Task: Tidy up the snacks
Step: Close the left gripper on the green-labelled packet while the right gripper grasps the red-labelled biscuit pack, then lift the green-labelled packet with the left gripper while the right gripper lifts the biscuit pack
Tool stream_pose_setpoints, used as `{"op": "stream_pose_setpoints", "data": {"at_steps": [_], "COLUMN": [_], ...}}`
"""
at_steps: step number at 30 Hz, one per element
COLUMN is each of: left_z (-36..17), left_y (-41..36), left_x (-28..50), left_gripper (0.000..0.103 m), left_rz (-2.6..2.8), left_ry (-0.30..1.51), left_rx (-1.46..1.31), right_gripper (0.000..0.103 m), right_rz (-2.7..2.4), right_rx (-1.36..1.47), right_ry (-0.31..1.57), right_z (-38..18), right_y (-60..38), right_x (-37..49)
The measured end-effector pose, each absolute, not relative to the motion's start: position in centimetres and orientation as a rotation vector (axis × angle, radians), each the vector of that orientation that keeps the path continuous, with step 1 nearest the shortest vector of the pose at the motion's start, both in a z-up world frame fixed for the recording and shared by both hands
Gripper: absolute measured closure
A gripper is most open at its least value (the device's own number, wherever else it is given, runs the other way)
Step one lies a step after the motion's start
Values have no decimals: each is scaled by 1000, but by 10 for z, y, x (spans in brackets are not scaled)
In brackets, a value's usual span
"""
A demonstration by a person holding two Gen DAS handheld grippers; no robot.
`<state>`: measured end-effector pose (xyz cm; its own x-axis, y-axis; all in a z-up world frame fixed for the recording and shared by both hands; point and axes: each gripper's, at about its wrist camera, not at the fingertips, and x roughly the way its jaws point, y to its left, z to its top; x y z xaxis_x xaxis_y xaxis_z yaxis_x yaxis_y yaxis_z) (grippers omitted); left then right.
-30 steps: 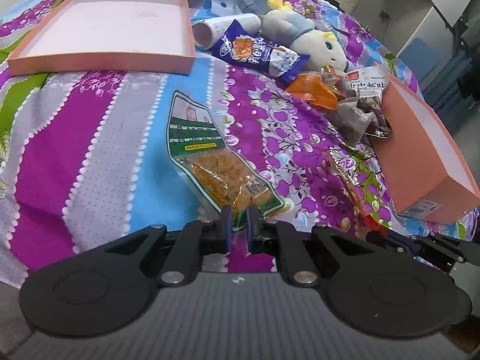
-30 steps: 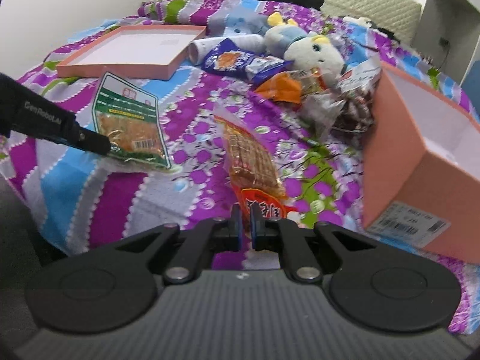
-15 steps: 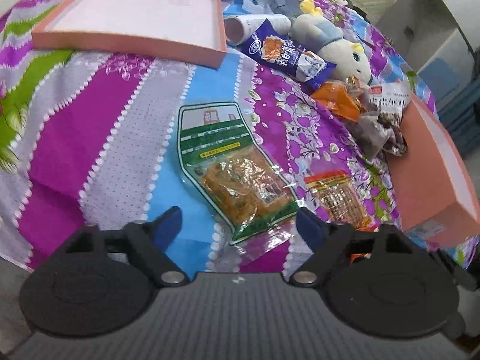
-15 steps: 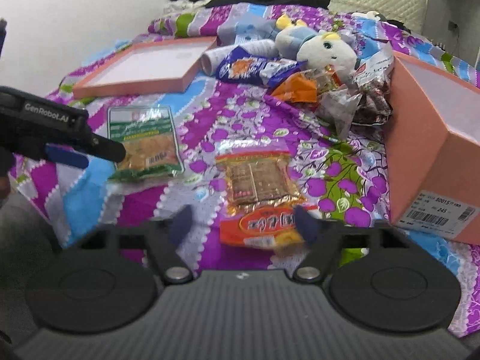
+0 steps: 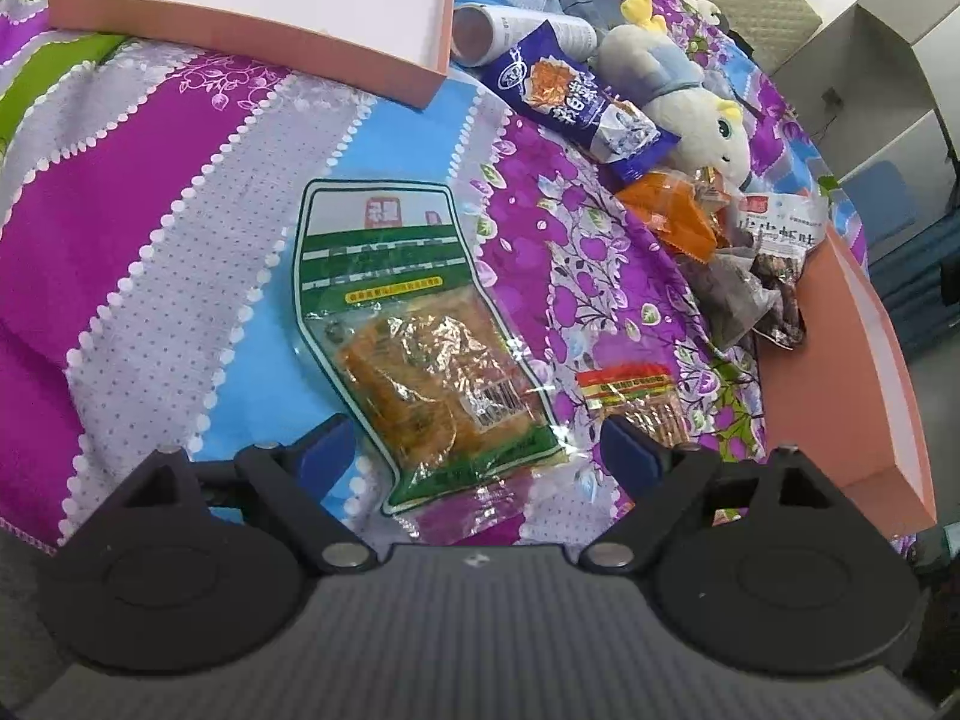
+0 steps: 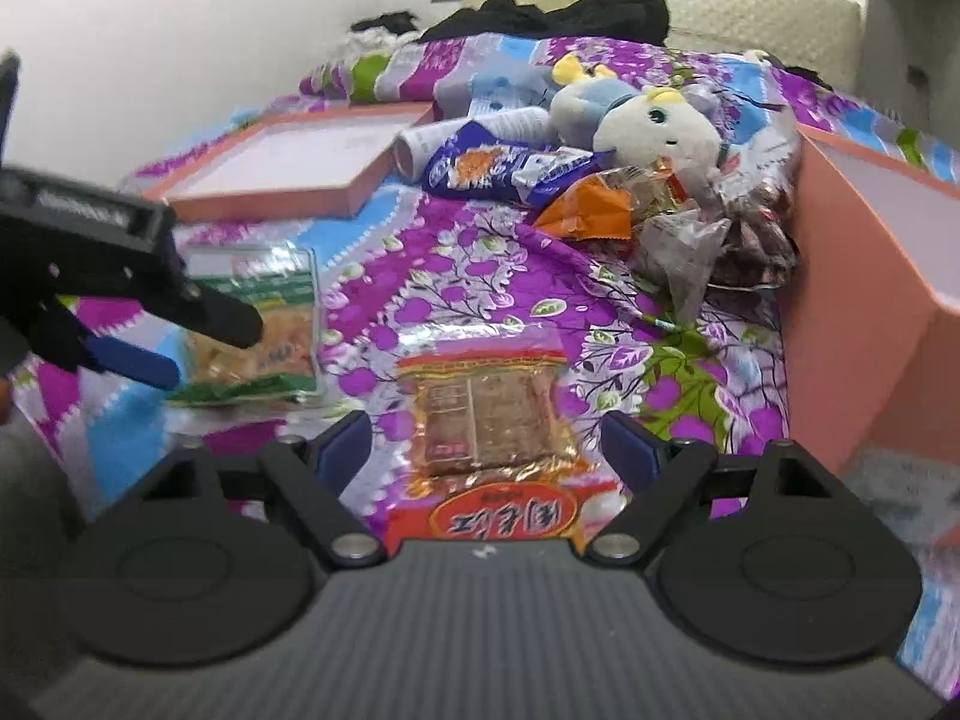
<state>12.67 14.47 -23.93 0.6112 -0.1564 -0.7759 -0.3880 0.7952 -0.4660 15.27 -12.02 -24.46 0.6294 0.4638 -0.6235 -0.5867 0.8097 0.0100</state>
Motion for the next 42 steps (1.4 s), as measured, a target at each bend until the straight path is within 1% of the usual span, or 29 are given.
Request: {"op": "stream_pose_setpoints", "data": {"at_steps": [5,8,12,26,28,30,31,32,34,38,40,42], "left_z": [-240,-240,-242,-252,-253,-253,-253,-253,-254,-253,-252,-250], "left_y": [139,137,134,117,116,113,111,110,107,103,104,105], "left_x": [134,138,146,161,162,162,162,162,162,159,157,155], "left_gripper": [12,12,12,11,11,11,11,12,13,26,30,37], "left_rz": [152,167,179,158,146,142,142,143,151,165,158,157], "left_ry": [922,925,936,988,991,997,998,1000,1002,1004,999,987], "left_rx": [-604,-573,-545,-396,-386,-361,-350,-336,-314,-252,-248,-252], "right_gripper": [17,17,21,28,31,40,42,47,49,52,53,54], "right_rz": [626,630,635,649,649,643,635,624,623,604,594,582], "right_rx": [-242,-205,-214,-210,-211,-202,-200,-201,-193,-195,-197,-197], "right_ry": [709,718,723,731,729,730,732,730,735,738,739,738], "right_z": [-263,-266,-267,-265,-265,-263,-262,-262,-260,-257,-255,-254], "right_y": [-108,-110,-109,-109,-109,-109,-109,-109,-109,-108,-107,-108], "right_x": [169,172,170,170,170,170,171,171,172,170,169,168]}}
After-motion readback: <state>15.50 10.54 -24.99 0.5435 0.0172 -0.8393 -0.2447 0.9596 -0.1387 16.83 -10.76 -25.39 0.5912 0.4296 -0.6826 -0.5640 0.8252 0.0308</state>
